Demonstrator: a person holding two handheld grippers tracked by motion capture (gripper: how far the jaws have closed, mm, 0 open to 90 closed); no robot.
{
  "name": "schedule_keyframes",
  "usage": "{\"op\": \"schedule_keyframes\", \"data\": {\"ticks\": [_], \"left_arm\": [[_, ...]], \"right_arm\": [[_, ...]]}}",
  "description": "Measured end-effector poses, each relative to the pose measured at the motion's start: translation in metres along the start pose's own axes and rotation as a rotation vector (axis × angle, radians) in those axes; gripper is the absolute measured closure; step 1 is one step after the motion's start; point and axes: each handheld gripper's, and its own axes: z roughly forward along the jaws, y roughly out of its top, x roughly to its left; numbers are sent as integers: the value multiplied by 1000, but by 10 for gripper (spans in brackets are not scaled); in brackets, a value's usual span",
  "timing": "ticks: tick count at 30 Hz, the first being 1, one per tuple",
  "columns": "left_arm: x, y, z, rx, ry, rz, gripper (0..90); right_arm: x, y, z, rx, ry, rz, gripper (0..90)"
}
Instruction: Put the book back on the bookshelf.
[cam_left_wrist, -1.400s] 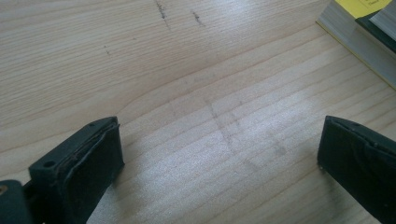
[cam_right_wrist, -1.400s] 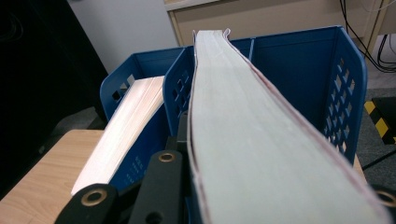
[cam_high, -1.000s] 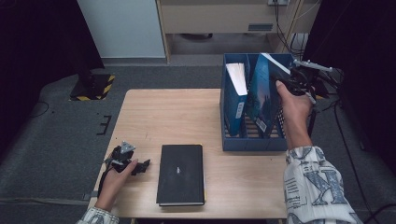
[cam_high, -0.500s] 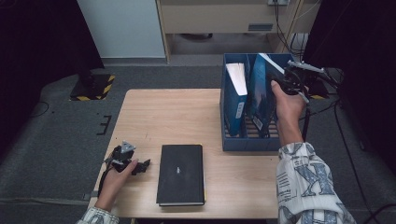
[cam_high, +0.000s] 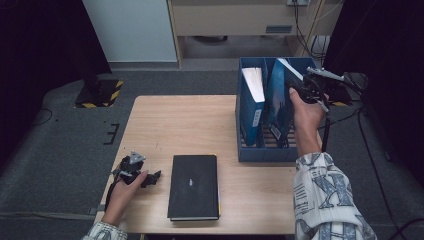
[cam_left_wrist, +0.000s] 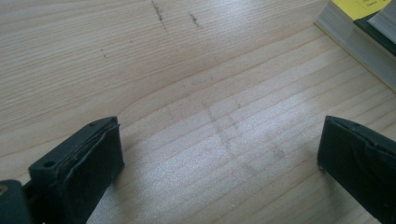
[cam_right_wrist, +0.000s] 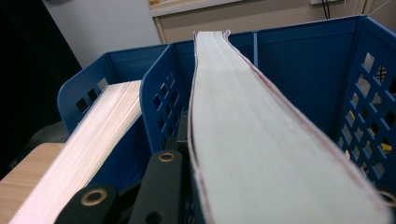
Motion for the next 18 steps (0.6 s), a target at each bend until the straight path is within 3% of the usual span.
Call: {"op": "schedule_keyframes", "data": {"ticks": [12,18], "left_arm": [[0,0,0,0,0,0,0],[0,0,0,0,-1,1,0]], "right_arm": [[-5,-1,0,2,-18,-11,738],[-5,-11,7,9,-22,-6,737]]}}
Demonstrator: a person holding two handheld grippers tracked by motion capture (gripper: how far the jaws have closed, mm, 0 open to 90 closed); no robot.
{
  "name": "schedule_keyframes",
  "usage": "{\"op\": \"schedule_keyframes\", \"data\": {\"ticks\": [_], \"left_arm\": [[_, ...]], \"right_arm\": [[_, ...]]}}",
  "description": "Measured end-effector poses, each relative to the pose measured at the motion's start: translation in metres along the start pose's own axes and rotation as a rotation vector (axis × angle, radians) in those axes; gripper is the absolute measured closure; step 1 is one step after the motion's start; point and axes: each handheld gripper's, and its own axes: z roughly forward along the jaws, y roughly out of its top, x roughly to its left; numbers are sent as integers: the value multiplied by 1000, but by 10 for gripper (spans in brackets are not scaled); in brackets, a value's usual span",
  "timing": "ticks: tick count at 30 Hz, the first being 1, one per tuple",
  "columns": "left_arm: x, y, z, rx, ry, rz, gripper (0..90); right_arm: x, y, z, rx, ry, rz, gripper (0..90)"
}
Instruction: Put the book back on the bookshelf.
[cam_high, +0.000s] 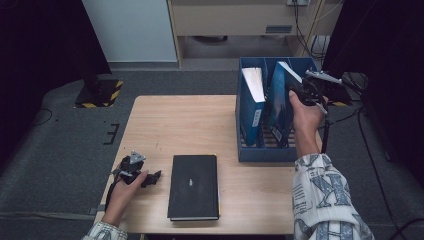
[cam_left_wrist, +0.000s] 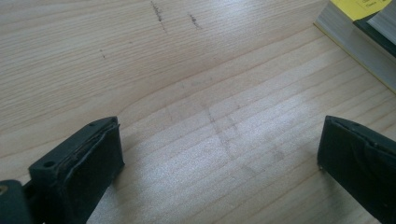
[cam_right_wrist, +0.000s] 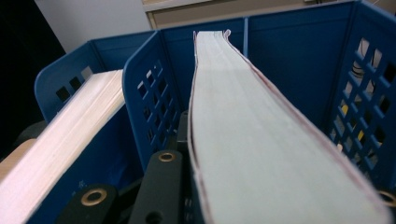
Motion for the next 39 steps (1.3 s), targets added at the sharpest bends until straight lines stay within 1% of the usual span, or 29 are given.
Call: {"op": "schedule_keyframes", "data": {"ticks": [4,11,16,22,24,27,30,33,35,37,39], "left_arm": [[0,0,0,0,-1,0,0],[0,0,0,0,-1,1,0],[0,0,0,0,-1,1,0],[0,0,0,0,-2,0,0],[0,0,1,-2,-2,-2,0],[0,0,1,-2,-2,-2,0],[0,0,1,-2,-2,-2,0],[0,0,1,-1,-2,-2,0],[-1,0,0,0,-2,-1,0],[-1,0,0,-1,-2,-1,0],[-1,0,0,1,-2,1,0]], "right_arm": [[2,-7,4,11,2,2,737],[7,-14,13,13,12,-2,738],[8,-20,19,12,10,-5,737],[11,-26,22,14,13,-8,738],[12,-26,23,15,14,-17,737],[13,-26,23,20,13,-21,737],[17,-26,20,40,4,-44,736],[19,-28,16,60,12,-55,734],[21,-29,13,71,13,-55,733],[23,-31,10,81,12,-42,730],[24,-33,7,87,13,-44,728]]}}
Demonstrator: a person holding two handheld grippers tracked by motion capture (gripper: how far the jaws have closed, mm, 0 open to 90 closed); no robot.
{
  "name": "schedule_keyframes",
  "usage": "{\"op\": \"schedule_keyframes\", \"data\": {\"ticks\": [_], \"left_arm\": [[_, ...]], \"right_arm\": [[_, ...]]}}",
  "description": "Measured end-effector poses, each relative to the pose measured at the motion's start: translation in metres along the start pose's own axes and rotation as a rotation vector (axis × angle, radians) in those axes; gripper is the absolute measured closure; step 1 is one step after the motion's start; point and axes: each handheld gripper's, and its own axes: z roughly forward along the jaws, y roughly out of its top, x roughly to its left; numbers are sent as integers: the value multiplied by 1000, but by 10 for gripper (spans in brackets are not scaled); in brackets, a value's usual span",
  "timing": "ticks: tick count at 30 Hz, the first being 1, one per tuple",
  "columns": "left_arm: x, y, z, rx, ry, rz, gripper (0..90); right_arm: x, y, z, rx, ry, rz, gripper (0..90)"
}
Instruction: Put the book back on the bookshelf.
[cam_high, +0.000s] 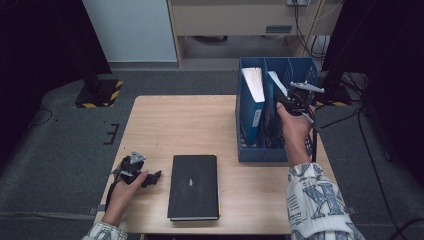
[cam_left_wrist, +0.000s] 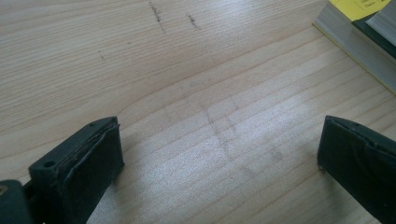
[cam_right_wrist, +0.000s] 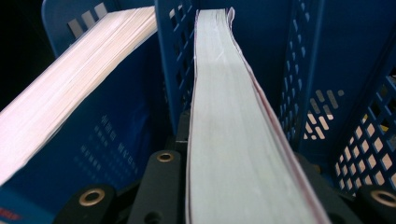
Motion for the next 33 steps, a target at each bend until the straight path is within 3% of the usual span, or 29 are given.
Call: {"op": "schedule_keyframes", "data": {"ticks": [11,18,33], "left_arm": [[0,0,0,0,1,0,0],[-1,0,0,1,2,0,0],[-1,0,0,0,0,0,0]], "right_arm": [[5,-8,-12,9,23,8,684],[9,3,-22,-23,47,6,656],[12,14,-18,34,14,-26,713]]}}
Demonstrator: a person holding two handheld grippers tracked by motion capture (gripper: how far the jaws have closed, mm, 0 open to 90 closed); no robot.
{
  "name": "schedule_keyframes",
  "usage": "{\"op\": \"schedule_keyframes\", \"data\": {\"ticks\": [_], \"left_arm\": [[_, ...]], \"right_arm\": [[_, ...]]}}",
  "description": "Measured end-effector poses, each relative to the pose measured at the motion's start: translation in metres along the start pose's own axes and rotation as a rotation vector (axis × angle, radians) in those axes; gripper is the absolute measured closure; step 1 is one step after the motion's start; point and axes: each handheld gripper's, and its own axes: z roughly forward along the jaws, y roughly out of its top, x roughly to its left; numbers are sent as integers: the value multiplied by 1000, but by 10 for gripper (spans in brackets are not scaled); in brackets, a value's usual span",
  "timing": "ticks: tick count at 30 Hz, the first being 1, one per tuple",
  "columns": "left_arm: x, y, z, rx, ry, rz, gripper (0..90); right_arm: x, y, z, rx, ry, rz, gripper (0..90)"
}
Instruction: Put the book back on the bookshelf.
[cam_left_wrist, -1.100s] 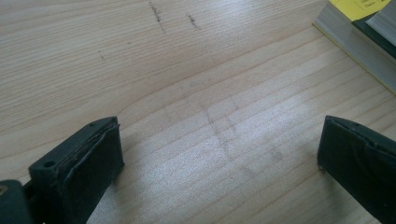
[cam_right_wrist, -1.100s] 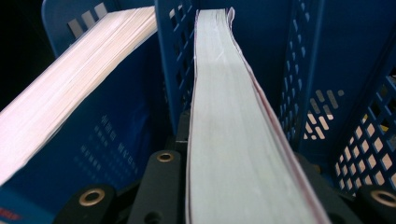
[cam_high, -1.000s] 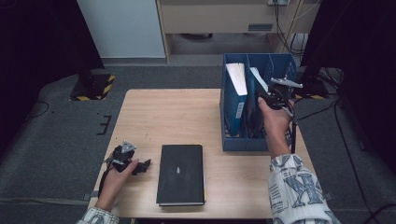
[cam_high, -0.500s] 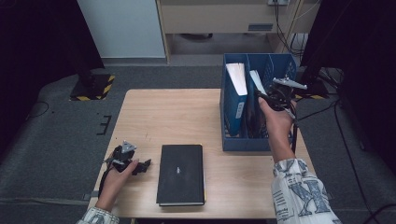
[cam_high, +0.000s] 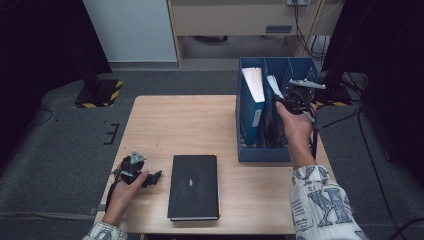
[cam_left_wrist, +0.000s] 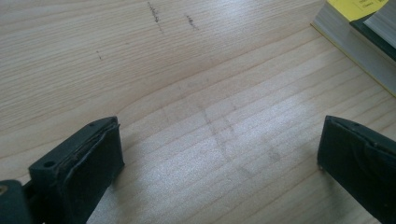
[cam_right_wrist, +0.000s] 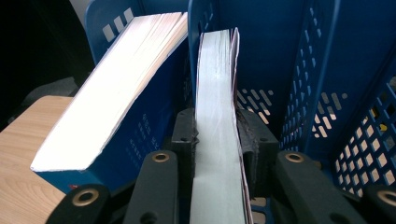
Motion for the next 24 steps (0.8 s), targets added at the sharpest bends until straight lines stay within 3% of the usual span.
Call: {"op": "schedule_keyframes", "data": {"ticks": [5,11,24], "left_arm": [[0,0,0,0,-1,2,0],[0,0,0,0,-1,2,0],[0,0,0,0,-1,2,0]], "right_arm": [[-1,2,0,11,-3,22,730],[-7,3,1,-2,11,87,735],[-17,14,9,-33,11,133,736]]}}
